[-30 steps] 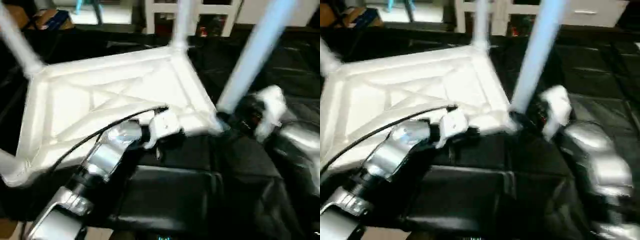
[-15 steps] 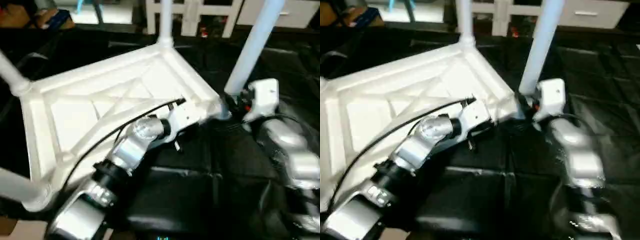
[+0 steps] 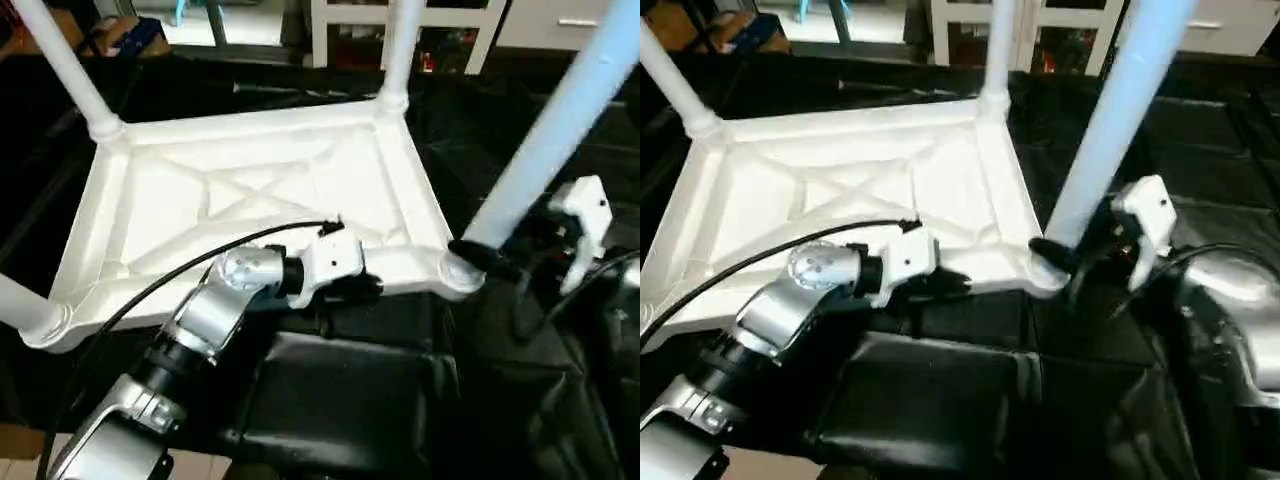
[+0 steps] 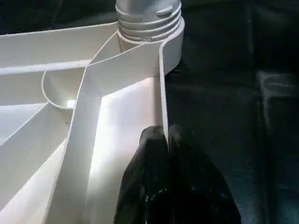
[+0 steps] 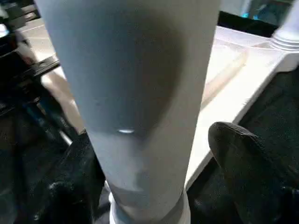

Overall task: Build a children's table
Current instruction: Rotate leg to tighten

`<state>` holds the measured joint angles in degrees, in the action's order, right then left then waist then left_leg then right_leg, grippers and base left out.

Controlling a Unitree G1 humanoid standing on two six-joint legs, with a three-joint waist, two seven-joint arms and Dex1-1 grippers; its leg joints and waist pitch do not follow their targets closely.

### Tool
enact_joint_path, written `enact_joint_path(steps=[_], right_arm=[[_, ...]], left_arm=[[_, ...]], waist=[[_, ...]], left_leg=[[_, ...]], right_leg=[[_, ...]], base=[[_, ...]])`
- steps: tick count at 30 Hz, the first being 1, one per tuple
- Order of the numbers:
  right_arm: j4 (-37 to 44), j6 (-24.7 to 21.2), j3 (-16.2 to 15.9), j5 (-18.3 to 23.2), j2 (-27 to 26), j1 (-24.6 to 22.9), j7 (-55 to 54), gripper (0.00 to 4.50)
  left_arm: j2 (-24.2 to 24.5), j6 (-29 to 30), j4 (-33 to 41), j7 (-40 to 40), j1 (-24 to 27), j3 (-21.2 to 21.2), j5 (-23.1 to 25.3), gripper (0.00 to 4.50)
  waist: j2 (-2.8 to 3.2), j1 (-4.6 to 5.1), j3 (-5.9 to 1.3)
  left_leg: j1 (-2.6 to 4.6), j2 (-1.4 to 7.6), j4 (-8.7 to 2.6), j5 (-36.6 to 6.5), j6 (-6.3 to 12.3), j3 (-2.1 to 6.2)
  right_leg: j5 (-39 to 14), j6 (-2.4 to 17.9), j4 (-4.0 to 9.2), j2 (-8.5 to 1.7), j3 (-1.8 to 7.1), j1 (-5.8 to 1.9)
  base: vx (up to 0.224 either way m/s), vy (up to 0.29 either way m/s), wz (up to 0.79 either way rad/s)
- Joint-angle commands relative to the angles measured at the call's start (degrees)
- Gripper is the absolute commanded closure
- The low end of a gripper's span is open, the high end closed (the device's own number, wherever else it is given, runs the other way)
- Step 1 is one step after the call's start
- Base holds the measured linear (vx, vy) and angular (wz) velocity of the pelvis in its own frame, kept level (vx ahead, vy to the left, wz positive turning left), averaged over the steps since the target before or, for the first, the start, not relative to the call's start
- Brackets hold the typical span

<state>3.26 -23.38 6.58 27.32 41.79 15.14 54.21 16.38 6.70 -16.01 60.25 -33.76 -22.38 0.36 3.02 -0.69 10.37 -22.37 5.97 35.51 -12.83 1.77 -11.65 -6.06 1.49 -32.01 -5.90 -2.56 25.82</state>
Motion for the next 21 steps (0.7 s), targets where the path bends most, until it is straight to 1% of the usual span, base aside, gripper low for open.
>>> enact_joint_path(steps=[1,3,4,7,9,12,14,16,19,20,21], right_arm=[[-0.91,1.17,0.06,-1.26,1.43,-1.09,1.2,1.01],[-1.09,1.41,-0.36,-1.57,1.68,-1.25,1.53,1.01],[-1.35,1.75,-0.79,-1.88,1.95,-1.49,2.1,1.26],[-2.1,1.99,-1.27,-2.29,2.19,-1.72,2.95,1.39],[-2.15,1.67,-1.11,-1.93,2.02,-1.69,3.19,1.63],[-2.35,1.25,-0.88,-1.44,1.71,-1.54,3.68,1.82],[-2.64,0.98,-0.81,-1.62,1.28,-1.43,2.78,2.04],[-2.9,0.63,-0.88,-2.01,0.77,-1.34,1.48,2.17],[-3.45,-0.47,-1.16,-2.74,-0.29,-0.96,-1.08,2.45],[-4.81,-2.45,-2.06,-4.96,-2.46,0.06,-6.34,2.51],[-5.18,-2.95,-2.26,-5.54,-2.99,0.34,-7.66,2.54]], left_arm=[[0.44,0.15,0.26,2.7,1.74,-1.08,-1.32,4.5],[0.46,0.24,0.39,2.71,1.75,-1.11,-1.37,4.5],[0.46,0.37,0.55,2.68,1.72,-1.14,-1.41,4.5],[0.51,0.67,0.83,2.68,1.66,-1.16,-1.34,4.5],[0.54,0.63,0.86,2.66,1.68,-1.16,-1.26,4.5],[0.64,0.63,0.91,2.7,1.71,-1.15,-1.17,4.5],[0.72,0.51,0.76,2.4,1.72,-1.21,-0.89,4.5],[0.72,0.55,0.85,2.19,1.81,-1.31,-0.74,4.5],[0.66,0.69,0.99,1.71,1.83,-1.44,-0.43,4.5],[-0.01,1.71,1.11,-0.19,1.43,-1.52,0.5,4.5],[-0.21,2.0,1.11,-0.7,1.29,-1.53,0.75,4.5]], waist=[[-1.48,-0.11,-4.53],[-1.45,-0.14,-4.57],[-1.54,-0.12,-4.59],[-1.54,-0.08,-4.58],[-1.56,-0.04,-4.56],[-1.54,-0.02,-4.51],[-1.56,0.03,-4.5],[-1.59,0.07,-4.45],[-1.49,0.19,-4.33],[-1.43,0.27,-4.27],[-1.5,0.68,-4.14]], left_leg=[[1.13,6.81,-5.21,-7.74,9.33,3.31],[1.17,6.83,-5.19,-7.57,9.34,3.34],[1.2,6.85,-5.21,-7.38,9.34,3.34],[1.04,6.81,-5.14,-6.98,9.9,3.4],[1.01,6.79,-5.13,-7.03,10.06,3.42],[1.04,6.83,-5.19,-7.5,9.89,3.47],[1.05,6.83,-5.2,-7.46,9.81,3.47],[1.04,6.81,-5.23,-7.72,9.74,3.45],[1.04,6.77,-5.32,-8.38,9.29,3.48],[1.03,6.78,-5.41,-9.02,8.8,3.51],[0.66,6.7,-5.57,-9.61,8.02,3.7]], right_leg=[[-18.77,15.44,3.1,-4.2,2.69,-3.6],[-18.9,15.28,3.09,-4.18,2.69,-3.54],[-18.74,15.25,3.11,-4.14,2.69,-3.53],[-18.44,15.36,3.07,-4.21,2.67,-3.62],[-18.85,15.26,3.11,-4.16,2.63,-3.6],[-19.88,14.93,3.22,-4.14,2.62,-3.56],[-19.87,14.86,3.22,-4.14,2.63,-3.54],[-20.28,14.71,3.29,-4.17,2.64,-3.52],[-21.45,14.39,3.45,-4.14,2.66,-3.39],[-22.45,14.09,3.53,-4.1,2.65,-3.34],[-23.54,13.69,3.47,-3.97,2.48,-3.41]], base=[[0.0,0.0,0.0],[0.0,0.0,0.0],[0.0,0.0,0.0],[0.0,0.0,0.0],[0.0,0.0,0.0],[0.0,0.0,0.0],[0.0,0.0,0.0],[0.0,0.0,0.0],[0.0,0.0,0.0],[0.0,0.0,0.0],[0.0,0.0,0.0]])
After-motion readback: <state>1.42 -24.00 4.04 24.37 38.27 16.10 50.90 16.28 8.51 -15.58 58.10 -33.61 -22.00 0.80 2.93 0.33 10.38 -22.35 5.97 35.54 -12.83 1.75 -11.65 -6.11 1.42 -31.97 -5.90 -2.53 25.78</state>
